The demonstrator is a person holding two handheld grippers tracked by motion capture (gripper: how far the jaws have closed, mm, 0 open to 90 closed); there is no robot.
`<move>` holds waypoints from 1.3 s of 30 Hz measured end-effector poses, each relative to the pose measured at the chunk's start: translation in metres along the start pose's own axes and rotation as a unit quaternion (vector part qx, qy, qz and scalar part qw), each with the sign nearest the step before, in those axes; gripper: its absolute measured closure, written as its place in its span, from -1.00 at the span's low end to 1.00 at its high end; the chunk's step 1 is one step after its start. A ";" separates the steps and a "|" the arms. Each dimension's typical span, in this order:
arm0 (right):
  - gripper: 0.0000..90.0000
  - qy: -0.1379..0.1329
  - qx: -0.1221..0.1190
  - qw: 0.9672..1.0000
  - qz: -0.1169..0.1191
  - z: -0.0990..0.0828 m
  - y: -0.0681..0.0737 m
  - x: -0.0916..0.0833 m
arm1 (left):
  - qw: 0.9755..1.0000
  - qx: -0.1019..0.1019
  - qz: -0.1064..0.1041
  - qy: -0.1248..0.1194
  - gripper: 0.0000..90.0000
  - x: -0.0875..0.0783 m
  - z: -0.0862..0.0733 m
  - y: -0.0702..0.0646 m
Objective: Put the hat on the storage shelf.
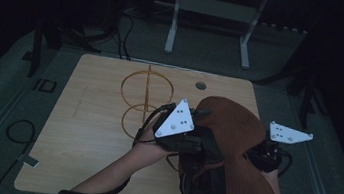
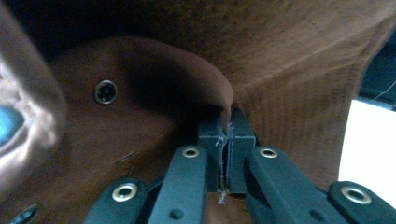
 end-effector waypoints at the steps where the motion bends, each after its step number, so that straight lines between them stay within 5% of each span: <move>1: 0.95 -0.004 0.001 1.000 -0.001 0.001 -0.001 -0.003 | 1.000 -0.004 0.001 -0.001 -0.07 -0.002 -0.001 0.001; 9: 0.95 -0.033 0.000 0.999 -0.035 0.012 -0.008 -0.022 | 0.999 -0.029 0.029 0.017 -0.07 -0.022 -0.022 0.012; 14: 0.94 -0.042 -0.003 0.997 -0.071 0.014 -0.019 -0.028 | 0.998 -0.045 0.027 0.025 -0.11 -0.038 -0.044 0.014; 21: 0.94 -0.051 0.011 0.993 -0.103 0.014 -0.035 -0.033 | 0.996 -0.047 0.048 0.064 -0.11 -0.064 -0.076 0.013; 32: 0.94 -0.064 0.019 0.991 -0.118 0.024 -0.045 -0.031 | 0.986 -0.080 0.082 0.117 -0.13 -0.098 -0.134 0.013; 39: 0.94 -0.063 0.021 0.990 -0.123 0.031 -0.050 -0.028 | 0.975 -0.117 0.116 0.147 -0.43 -0.126 -0.172 0.014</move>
Point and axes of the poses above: each handheld gripper's, and its own axes: x roughly forward along the jaws, z roughly out of its top, y roughly to its left, the point moved 3 cm from there along x, roughly forward along the jaws, and after that the axes turned 8 degrees about x, right-handed, at the moved point
